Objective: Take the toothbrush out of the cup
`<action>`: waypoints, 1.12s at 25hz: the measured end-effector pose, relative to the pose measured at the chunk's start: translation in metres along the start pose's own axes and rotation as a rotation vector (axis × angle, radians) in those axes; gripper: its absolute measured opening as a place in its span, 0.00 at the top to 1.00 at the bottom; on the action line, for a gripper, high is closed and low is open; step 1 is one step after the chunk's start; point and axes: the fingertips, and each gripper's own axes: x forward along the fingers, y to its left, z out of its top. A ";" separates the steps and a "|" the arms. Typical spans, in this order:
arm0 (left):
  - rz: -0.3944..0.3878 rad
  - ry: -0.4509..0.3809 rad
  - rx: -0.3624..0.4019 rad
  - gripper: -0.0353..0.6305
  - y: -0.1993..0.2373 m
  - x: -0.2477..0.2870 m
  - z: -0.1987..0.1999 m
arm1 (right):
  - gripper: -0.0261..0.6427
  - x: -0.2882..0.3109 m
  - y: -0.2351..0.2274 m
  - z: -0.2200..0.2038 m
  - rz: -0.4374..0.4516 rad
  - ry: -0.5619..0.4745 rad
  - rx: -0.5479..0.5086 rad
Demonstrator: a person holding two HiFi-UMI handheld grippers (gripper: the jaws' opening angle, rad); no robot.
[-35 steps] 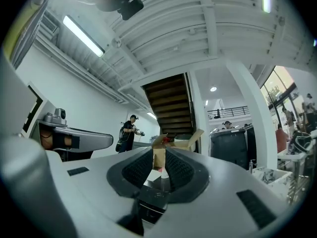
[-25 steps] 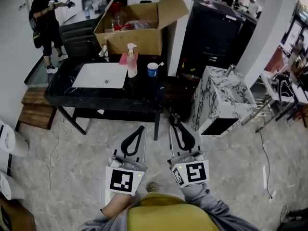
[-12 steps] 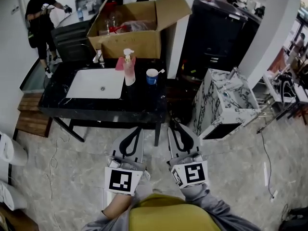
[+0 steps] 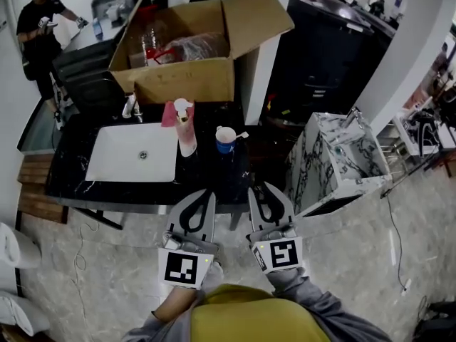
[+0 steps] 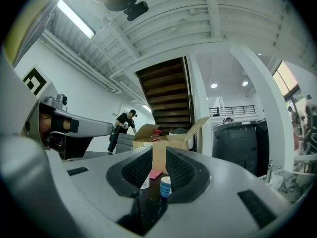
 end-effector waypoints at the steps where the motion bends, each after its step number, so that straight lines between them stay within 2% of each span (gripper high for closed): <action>1: -0.010 0.002 0.001 0.95 0.006 0.010 -0.002 | 0.82 0.012 -0.003 -0.005 -0.008 0.005 0.001; 9: -0.093 0.024 0.000 0.95 0.045 0.081 -0.032 | 0.81 0.083 -0.028 -0.055 -0.064 0.077 0.022; 17: -0.120 0.058 -0.022 0.95 0.059 0.119 -0.059 | 0.79 0.116 -0.043 -0.105 -0.078 0.159 0.065; 28: -0.089 0.136 -0.032 0.95 0.068 0.149 -0.082 | 0.78 0.148 -0.057 -0.157 -0.022 0.265 0.161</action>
